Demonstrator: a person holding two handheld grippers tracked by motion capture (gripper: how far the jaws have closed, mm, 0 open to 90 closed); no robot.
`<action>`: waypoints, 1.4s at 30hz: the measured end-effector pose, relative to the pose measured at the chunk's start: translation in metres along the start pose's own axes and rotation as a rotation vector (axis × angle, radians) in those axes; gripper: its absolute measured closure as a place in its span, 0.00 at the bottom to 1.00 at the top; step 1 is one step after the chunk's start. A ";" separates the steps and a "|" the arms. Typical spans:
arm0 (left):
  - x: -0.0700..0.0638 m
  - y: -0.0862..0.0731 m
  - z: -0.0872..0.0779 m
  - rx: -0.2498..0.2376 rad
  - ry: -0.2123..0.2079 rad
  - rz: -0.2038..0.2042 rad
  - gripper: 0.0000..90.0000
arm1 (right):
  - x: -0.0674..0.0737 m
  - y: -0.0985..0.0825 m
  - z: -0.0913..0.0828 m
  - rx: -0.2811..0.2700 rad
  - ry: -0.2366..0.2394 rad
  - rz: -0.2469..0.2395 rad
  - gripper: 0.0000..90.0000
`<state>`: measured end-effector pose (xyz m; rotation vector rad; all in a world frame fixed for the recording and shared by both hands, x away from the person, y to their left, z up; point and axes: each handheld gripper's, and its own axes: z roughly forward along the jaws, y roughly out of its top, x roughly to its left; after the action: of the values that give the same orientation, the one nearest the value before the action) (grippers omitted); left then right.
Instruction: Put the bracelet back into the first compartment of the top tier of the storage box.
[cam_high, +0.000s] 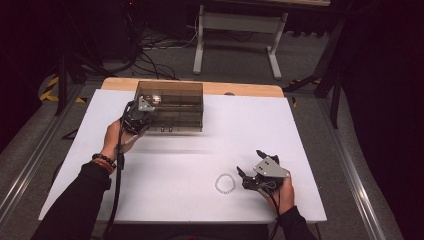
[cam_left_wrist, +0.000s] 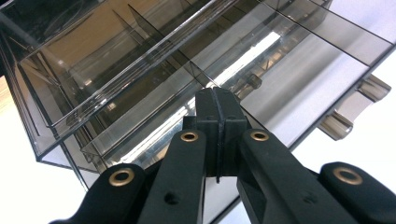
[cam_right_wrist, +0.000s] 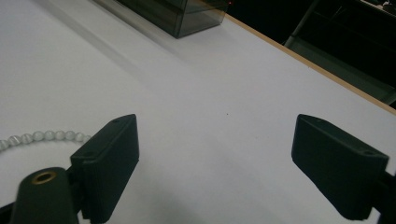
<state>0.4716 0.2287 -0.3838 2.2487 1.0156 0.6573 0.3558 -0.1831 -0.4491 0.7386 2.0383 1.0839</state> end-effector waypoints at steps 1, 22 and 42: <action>-0.001 -0.001 0.000 0.008 0.005 0.011 1.00 | 0.000 0.000 0.000 0.001 0.000 0.004 0.17; -0.006 -0.003 -0.013 -0.028 -0.004 0.036 1.00 | 0.000 0.001 0.000 -0.001 -0.002 0.001 0.17; -0.044 0.002 -0.045 -0.314 -0.064 0.081 0.87 | -0.004 0.003 -0.001 -0.043 0.012 0.052 0.19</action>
<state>0.4182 0.2063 -0.3595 2.0283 0.7360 0.7204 0.3581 -0.1856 -0.4452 0.7682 2.0093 1.1608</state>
